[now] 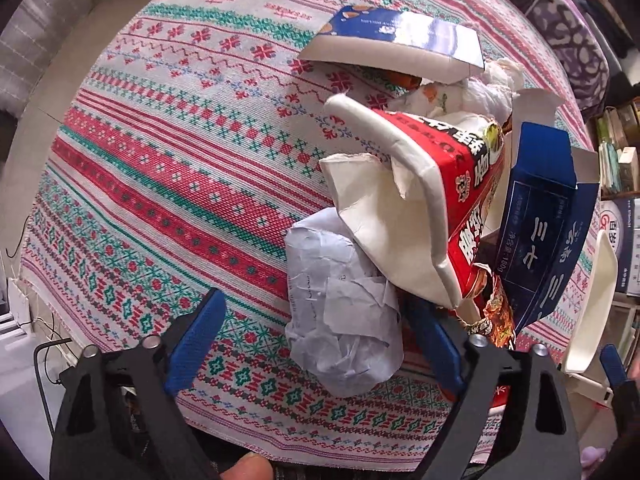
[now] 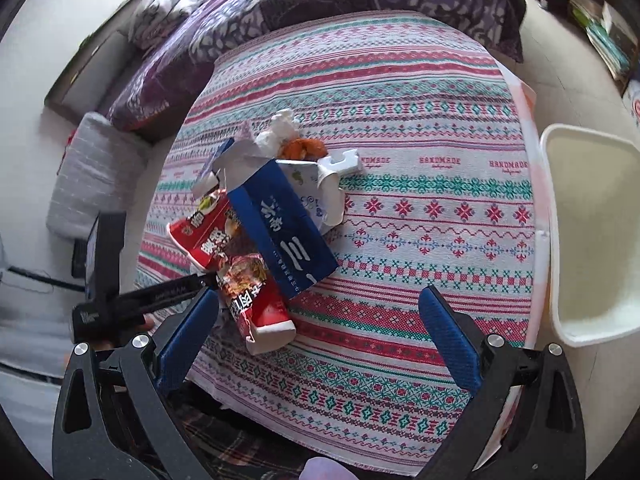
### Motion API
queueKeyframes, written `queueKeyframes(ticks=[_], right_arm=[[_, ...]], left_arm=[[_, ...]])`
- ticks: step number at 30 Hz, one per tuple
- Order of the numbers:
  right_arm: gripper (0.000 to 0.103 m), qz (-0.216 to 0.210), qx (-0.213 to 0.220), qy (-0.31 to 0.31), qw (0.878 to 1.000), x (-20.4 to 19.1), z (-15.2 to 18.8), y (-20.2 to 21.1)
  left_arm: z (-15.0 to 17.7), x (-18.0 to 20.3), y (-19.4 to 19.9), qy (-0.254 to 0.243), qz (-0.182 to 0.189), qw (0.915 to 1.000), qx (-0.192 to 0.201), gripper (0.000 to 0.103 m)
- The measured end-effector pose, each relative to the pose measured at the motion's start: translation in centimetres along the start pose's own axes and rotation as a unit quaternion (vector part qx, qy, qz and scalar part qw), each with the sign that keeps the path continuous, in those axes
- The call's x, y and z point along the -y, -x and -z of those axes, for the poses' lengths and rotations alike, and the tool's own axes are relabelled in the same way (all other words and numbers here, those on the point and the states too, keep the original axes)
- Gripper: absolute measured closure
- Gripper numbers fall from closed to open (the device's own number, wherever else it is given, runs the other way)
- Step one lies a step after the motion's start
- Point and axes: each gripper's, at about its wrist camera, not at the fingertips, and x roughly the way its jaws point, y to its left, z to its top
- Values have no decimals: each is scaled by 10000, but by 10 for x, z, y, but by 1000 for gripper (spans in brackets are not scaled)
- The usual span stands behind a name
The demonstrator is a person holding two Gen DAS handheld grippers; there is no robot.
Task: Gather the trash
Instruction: 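Grasp the crumpled white paper with the left tool while the right tool grasps the red snack wrapper, then carry the red wrapper into the white bin and open the right tool while the left tool carries the paper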
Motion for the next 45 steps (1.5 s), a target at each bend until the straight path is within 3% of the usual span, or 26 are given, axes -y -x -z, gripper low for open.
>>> queueKeyframes(ticks=[1,3,4,6,10,19,20,21,22,27,29,33,39,45], right_arm=[[7,120,11,214,9997,-8,2,-3],[7,254,-15,596,9979,-23,7,-9],[7,260,-46,745,9969,-29,9,-12],[7,336,-84,1053,9938,-42,15,-17],[11,465,-216,1517,9871,-67,22,-28],[31,622,-778,1609,9819,-96,31,-73],[41,669,-811,1633,9810,-99,32,-77],[61,707,-865,1634,9802,-101,33,-81],[73,697,-967,1591,9800,-101,33,-86],[85,138,-950,1366,9860,-102,34,-78],[99,34,-812,1424,9865,-105,33,-68],[99,-153,-275,1390,9898,-108,25,-38],[100,-261,424,1100,9927,-91,3,3],[100,182,1499,863,9848,-76,-18,41]], left_arm=[[-1,1,-2,-47,76,9999,-59,27],[0,1,-3,-145,206,9995,-185,49],[1,0,-1,-178,221,9994,-196,51],[12,-11,12,-222,84,9997,-41,52],[16,-33,40,-76,225,9994,252,53],[17,-102,99,490,403,9931,985,52],[19,-102,98,526,397,9928,1001,53],[18,-104,97,555,406,9925,1011,53],[17,-108,99,562,421,9922,1026,53],[14,-104,115,451,433,9887,1366,52],[12,-101,125,426,439,9852,1604,52],[10,-92,143,350,428,9772,2052,52],[10,-75,155,181,410,9696,2405,52],[13,-46,171,-51,348,9537,2987,52]])
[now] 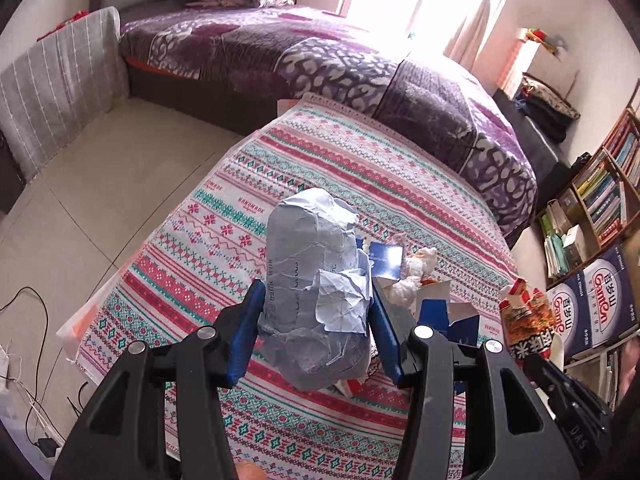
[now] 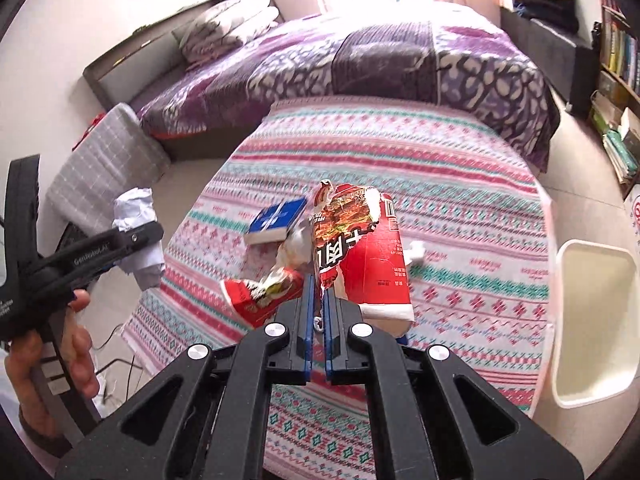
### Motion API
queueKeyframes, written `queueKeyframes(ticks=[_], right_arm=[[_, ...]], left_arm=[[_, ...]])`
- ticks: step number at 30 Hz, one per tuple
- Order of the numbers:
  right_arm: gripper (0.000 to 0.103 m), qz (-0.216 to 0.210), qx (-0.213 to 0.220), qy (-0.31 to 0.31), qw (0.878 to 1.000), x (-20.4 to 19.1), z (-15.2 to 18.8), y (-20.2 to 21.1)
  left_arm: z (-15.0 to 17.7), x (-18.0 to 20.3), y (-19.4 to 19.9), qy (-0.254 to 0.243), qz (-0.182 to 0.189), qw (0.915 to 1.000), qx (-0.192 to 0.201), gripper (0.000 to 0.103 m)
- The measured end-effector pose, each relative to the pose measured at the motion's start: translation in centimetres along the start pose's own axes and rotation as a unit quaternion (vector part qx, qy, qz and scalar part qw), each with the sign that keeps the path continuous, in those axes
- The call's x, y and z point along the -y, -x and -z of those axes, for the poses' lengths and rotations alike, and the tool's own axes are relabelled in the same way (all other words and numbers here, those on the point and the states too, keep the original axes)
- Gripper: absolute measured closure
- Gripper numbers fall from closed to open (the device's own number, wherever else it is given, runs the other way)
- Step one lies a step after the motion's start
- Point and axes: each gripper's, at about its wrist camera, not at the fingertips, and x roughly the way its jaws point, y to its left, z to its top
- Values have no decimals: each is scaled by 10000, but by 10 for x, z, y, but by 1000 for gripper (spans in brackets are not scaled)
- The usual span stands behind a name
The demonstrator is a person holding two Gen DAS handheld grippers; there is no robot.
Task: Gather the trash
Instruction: 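Carry the red wrapper into the white bin and open the right tool while the left tool carries the paper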
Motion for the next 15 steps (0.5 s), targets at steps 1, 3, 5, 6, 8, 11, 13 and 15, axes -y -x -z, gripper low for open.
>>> queueKeyframes(ticks=[1,3,5,6,8,11,13,15], right_arm=[[100,138,168,-33,9998,5,-4,6],[100,442,478,-112,9978,14,-8,16],[100,713,708,-204,9947,25,-13,24],[100,842,810,-246,9928,29,-13,27],[100,1113,995,-329,9882,41,-15,33],[100,1507,1255,-422,9797,59,-14,44],[100,1790,1417,-428,9727,69,-14,51],[100,1996,1527,-481,9667,80,-15,57]], left_arm=[[-1,7,2,-46,0,9999,120,52],[-2,20,6,-144,-8,9993,349,52],[-1,35,10,-251,-25,9980,586,52],[-1,43,12,-307,-25,9971,698,52],[1,59,15,-427,-32,9952,883,52],[6,82,19,-623,-26,9917,1129,52],[11,96,20,-741,4,9893,1253,52],[15,111,21,-870,24,9872,1339,52]])
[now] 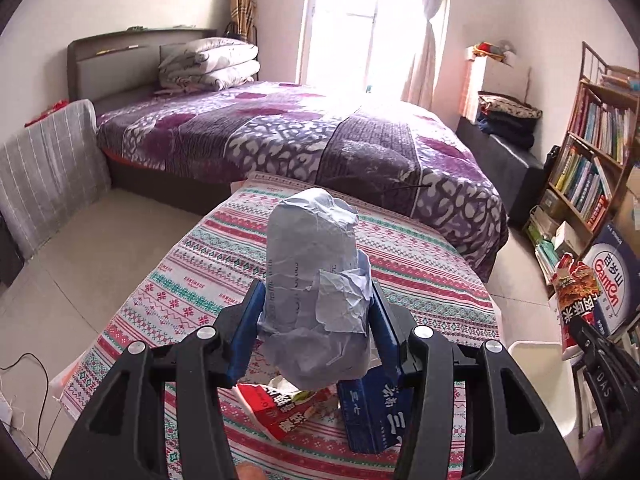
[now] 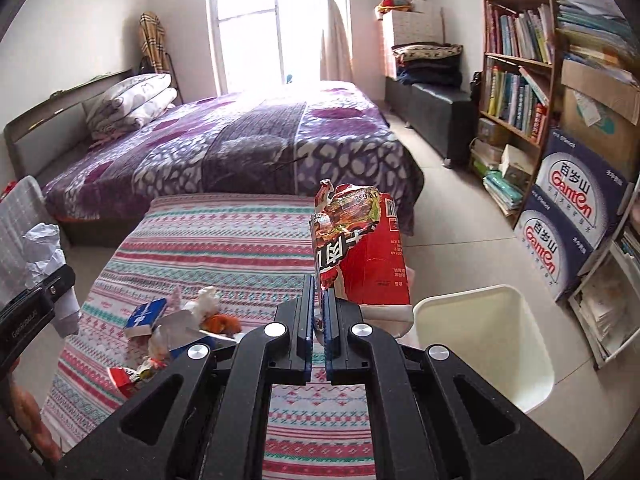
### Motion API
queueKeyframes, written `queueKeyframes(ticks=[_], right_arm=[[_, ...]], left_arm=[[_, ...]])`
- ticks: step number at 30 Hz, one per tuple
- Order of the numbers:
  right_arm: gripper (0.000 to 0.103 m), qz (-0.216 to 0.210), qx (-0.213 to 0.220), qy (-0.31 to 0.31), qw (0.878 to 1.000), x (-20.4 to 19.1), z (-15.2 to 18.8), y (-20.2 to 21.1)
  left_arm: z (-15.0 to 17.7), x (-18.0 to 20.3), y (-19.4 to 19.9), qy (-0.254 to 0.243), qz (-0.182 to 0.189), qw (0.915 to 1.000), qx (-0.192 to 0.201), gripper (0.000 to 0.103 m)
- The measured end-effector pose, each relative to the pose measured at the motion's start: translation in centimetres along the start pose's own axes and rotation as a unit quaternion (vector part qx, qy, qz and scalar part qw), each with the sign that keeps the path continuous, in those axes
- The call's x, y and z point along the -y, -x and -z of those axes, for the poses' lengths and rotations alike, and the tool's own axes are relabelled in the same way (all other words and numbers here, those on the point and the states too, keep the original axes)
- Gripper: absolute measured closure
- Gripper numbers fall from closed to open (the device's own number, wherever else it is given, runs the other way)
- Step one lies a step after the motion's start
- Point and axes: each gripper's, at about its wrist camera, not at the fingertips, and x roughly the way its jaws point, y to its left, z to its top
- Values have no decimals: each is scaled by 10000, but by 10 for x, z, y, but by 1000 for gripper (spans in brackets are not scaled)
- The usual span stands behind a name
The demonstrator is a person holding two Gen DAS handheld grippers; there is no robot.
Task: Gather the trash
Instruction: 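Carry the red wrapper into the white bin and open the right tool while the left tool carries the paper, then lower the crumpled paper into the white bin and open the left tool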
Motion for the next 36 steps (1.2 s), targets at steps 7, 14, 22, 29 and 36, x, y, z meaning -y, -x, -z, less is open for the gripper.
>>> queueKeyframes(ticks=[7,14,22,29,36], right_arm=[[100,564,47,-334,9978,40,-1,-3],[100,1021,-112,-861,9910,88,-1,-6],[72,1454,-95,-1559,9770,151,1,4],[8,1799,96,-2124,9604,205,0,22],[7,1794,133,-2941,9387,260,6,38]], left_arm=[[10,39,-4,-311,165,9994,28,52],[23,76,-10,-446,511,9975,-174,52],[44,140,-15,-824,1081,9890,-582,52],[54,203,-4,-1324,1425,9788,-646,52],[58,263,8,-1635,1799,9671,-754,51]])
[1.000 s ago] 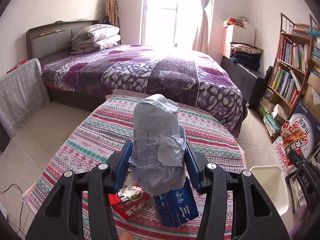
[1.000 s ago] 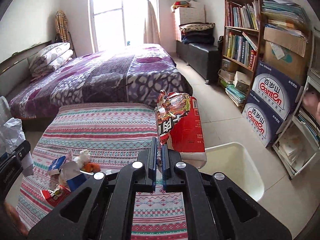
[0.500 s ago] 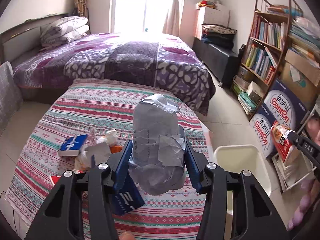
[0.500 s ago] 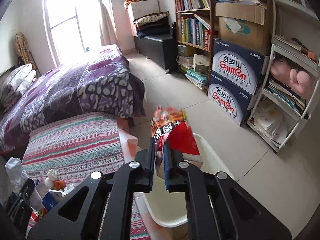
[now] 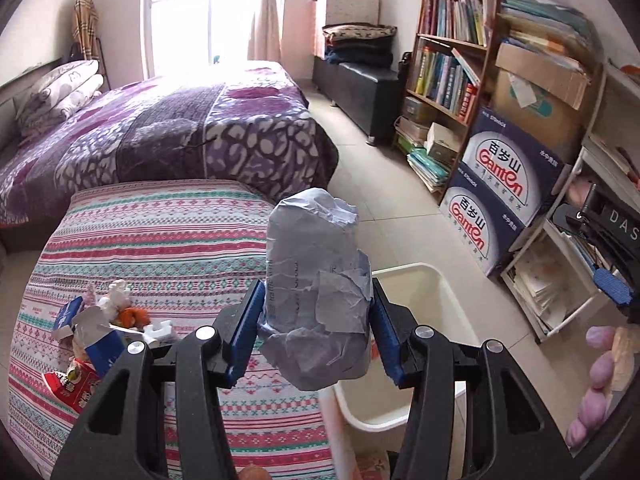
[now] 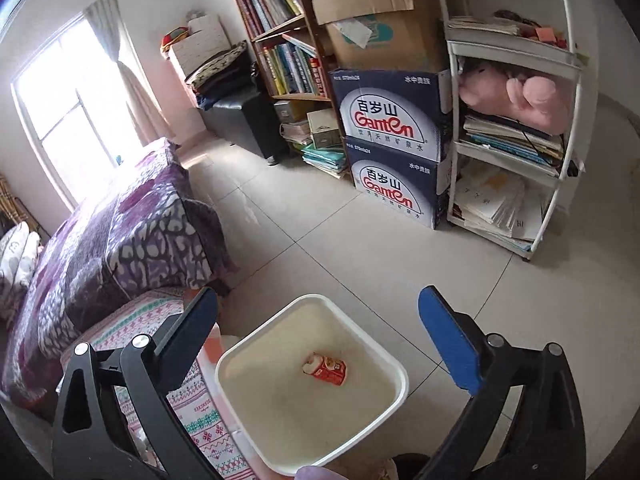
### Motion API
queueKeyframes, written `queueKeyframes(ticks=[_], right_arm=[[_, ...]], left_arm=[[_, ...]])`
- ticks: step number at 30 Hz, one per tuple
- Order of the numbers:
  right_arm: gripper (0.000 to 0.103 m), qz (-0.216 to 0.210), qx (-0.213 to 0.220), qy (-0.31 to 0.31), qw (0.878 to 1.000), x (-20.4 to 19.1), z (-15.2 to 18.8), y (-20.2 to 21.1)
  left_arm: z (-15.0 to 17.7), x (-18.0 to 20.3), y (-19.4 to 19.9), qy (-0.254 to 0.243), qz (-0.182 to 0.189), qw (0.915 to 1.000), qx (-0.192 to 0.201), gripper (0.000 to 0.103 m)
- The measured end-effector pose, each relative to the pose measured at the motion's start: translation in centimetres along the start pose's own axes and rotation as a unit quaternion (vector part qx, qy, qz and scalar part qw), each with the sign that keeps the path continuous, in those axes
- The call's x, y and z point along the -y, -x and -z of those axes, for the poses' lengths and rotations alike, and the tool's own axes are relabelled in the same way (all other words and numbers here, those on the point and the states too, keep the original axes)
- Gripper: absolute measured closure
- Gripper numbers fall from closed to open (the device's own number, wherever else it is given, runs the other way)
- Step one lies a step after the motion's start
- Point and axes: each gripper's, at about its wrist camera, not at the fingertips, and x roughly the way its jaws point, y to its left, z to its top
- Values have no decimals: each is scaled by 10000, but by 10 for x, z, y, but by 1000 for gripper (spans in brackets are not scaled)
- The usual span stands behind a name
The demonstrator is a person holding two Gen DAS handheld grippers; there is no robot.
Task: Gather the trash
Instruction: 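Lower the crumpled paper into the white bin and open the left tool, then grasp the red snack carton with the left tool while the right tool grasps the blue carton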
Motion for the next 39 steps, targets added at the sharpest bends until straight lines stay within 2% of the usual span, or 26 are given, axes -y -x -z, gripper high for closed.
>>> queueKeyframes(ticks=[6,14,16,21,26,33,36,39], right_arm=[[7,53,-105,-650,9978,41,-16,-5],[7,135,-11,-1194,9928,76,-29,-6],[7,145,10,-1253,9920,79,-31,-6],[7,194,101,-1177,9928,74,-29,-4],[7,245,291,-846,9957,53,-22,2],[7,257,317,30,9992,-2,2,4],[7,212,219,448,9985,-30,17,2],[7,150,131,762,9969,-55,32,1]], left_arm=[[-7,41,-18,-152,280,9991,-286,51],[-15,80,-45,-334,666,9947,-711,50],[-18,85,-49,-334,804,9931,-788,47],[-23,83,-43,-461,929,9923,-683,30],[-21,59,-35,-503,697,9948,-540,27],[-8,-3,-27,-416,59,9981,-440,24],[-1,-35,-26,-256,-318,9978,-529,22],[9,-75,-28,105,-574,9961,-660,22]])
